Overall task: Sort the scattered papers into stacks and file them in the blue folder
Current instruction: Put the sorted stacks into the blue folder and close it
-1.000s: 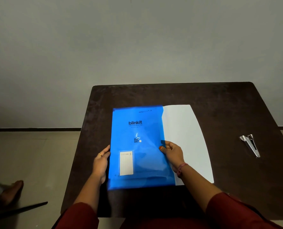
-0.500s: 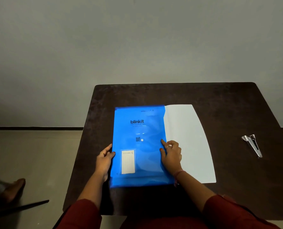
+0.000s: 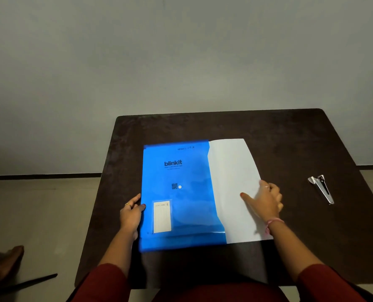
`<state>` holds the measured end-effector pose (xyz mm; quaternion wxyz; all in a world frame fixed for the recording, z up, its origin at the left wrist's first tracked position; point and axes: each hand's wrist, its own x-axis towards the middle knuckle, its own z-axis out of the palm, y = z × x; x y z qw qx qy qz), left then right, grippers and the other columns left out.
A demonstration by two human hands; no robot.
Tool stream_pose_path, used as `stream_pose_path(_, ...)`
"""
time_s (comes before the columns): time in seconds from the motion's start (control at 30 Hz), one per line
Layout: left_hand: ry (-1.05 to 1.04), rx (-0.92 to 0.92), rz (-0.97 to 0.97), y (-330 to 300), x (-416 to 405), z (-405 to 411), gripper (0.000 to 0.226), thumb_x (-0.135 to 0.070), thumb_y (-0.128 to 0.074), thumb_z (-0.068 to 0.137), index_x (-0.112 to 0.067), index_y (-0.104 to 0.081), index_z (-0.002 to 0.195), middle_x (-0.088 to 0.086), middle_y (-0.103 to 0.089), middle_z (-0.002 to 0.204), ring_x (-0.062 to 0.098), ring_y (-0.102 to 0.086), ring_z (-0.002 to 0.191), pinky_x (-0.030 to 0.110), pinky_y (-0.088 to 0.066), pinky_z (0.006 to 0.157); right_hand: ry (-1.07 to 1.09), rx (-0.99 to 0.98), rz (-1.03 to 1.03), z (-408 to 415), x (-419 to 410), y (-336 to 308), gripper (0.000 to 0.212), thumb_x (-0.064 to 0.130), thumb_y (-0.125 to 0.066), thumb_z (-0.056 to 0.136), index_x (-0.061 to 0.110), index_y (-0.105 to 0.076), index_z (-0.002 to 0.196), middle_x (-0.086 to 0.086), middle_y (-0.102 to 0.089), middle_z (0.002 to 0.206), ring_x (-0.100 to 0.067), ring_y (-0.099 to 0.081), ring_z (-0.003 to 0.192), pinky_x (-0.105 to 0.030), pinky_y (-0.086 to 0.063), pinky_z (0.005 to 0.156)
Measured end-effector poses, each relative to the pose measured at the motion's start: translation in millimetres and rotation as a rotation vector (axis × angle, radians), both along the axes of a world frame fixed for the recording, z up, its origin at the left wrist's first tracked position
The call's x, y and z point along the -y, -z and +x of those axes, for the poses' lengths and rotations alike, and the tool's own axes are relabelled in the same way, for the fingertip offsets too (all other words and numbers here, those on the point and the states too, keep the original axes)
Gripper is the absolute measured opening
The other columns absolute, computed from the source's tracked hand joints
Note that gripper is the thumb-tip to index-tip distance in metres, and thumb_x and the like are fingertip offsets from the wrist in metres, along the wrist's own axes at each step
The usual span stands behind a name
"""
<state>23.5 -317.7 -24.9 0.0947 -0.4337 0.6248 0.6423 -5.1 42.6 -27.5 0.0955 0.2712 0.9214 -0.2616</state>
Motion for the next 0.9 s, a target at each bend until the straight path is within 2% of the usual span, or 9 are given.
stream_pose_path(0.1, -0.001, 0.013, 0.004, 1.6, -0.2, -0.4, 0.035, -0.003, -0.055, 0.093, -0.020, -0.059, 0.123, 0.010, -0.067, 0.110, 0.026, -0.065, 0.099, 0.045, -0.054, 0.086, 0.032, 0.016, -0.062, -6.5, -20.2, -5.7, 0.074, 0.032, -0.075, 0.079, 0.011, -0.040, 0.141, -0.016, -0.037, 0.141, -0.036, -0.038, 0.128, -0.047, -0.034, 0.105)
stream_pose_path(0.17, 0.000, 0.028, -0.007, 2.9, 0.0, -0.6, 0.031, -0.006, -0.055, 0.093, -0.025, -0.059, 0.117, 0.008, -0.067, 0.106, 0.026, -0.066, 0.096, 0.046, -0.055, 0.085, 0.036, 0.004, -0.128, -10.1, -26.4, -7.0, 0.065, 0.025, -0.073, 0.080, 0.008, -0.046, 0.137, -0.017, -0.041, 0.137, -0.035, -0.047, 0.120, -0.042, -0.039, 0.102)
stream_pose_path(0.27, 0.030, 0.063, -0.071, 8.8, 1.1, 1.4, 0.024, -0.016, -0.058, 0.092, -0.036, -0.062, 0.105, 0.005, -0.067, 0.110, 0.024, -0.066, 0.098, 0.047, -0.056, 0.085, 0.147, -0.047, -0.296, -13.6, -27.4, -11.6, 0.055, 0.024, -0.072, 0.080, 0.006, -0.055, 0.129, -0.013, -0.052, 0.127, -0.027, -0.057, 0.107, -0.035, -0.045, 0.093)
stream_pose_path(0.33, 0.041, 0.084, -0.113, 18.3, 3.6, 1.5, 0.020, -0.022, -0.060, 0.090, -0.041, -0.063, 0.097, 0.004, -0.062, 0.116, 0.023, -0.064, 0.101, 0.047, -0.056, 0.086, 0.248, -0.071, -0.397, -15.8, -27.6, -13.7, 0.052, 0.025, -0.072, 0.080, 0.005, -0.057, 0.126, -0.011, -0.057, 0.123, -0.026, -0.057, 0.108, -0.035, -0.047, 0.094)
stream_pose_path(0.43, 0.073, 0.094, -0.194, 15.4, -0.6, 2.3, 0.021, -0.026, -0.062, 0.090, -0.036, -0.063, 0.109, 0.003, -0.053, 0.122, 0.022, -0.058, 0.107, 0.045, -0.054, 0.089, 0.333, -0.087, -0.536, -18.1, -30.6, -12.3, 0.046, 0.028, -0.073, 0.082, 0.005, -0.060, 0.120, -0.007, -0.060, 0.120, -0.024, -0.058, 0.108, -0.035, -0.047, 0.096)
stream_pose_path(0.5, 0.085, 0.082, -0.235, 4.7, -7.6, 3.5, 0.026, -0.028, -0.063, 0.090, -0.031, -0.060, 0.116, 0.004, -0.049, 0.125, 0.023, -0.055, 0.110, 0.044, -0.053, 0.090, 0.370, -0.100, -0.720, -15.7, -29.7, -13.6, 0.034, 0.028, -0.074, 0.082, 0.006, -0.065, 0.106, -0.006, -0.067, 0.109, -0.023, -0.064, 0.093, -0.035, -0.053, 0.085)
stream_pose_path(0.6, 0.082, 0.032, -0.263, 2.8, -13.7, 4.1, 0.029, -0.022, -0.063, 0.091, -0.022, -0.058, 0.119, 0.006, -0.054, 0.124, 0.022, -0.057, 0.107, 0.040, -0.054, 0.086, 0.320, -0.098, -0.894, -12.7, -22.6, -27.4, 0.013, 0.022, -0.068, 0.088, 0.009, -0.067, 0.088, -0.010, -0.071, 0.091, -0.022, -0.067, 0.073, -0.031, -0.056, 0.068)
stream_pose_path(0.77, -0.013, -0.010, -0.251, 1.0, -30.0, 4.3, 0.022, -0.014, -0.058, 0.094, -0.015, -0.052, 0.115, 0.010, -0.060, 0.115, 0.024, -0.062, 0.099, 0.040, -0.053, 0.080, 0.186, -0.111, -0.974, -15.0, -21.6, -40.8, 0.016, 0.023, -0.063, 0.091, 0.010, -0.068, 0.098, -0.010, -0.073, 0.097, -0.026, -0.070, 0.086, -0.037, -0.057, 0.077)
stream_pose_path(0.9, -0.076, -0.026, -0.242, -6.7, -42.9, 1.6, 0.014, -0.014, -0.052, 0.097, -0.009, -0.052, 0.110, 0.012, -0.061, 0.105, 0.023, -0.059, 0.091, 0.035, -0.046, 0.074, 0.070, -0.142, -0.945, -21.4, -24.2, -56.4, 0.018, 0.025, -0.061, 0.093, 0.013, -0.067, 0.104, -0.003, -0.073, 0.097, -0.018, -0.071, 0.086, -0.029, -0.056, 0.069)
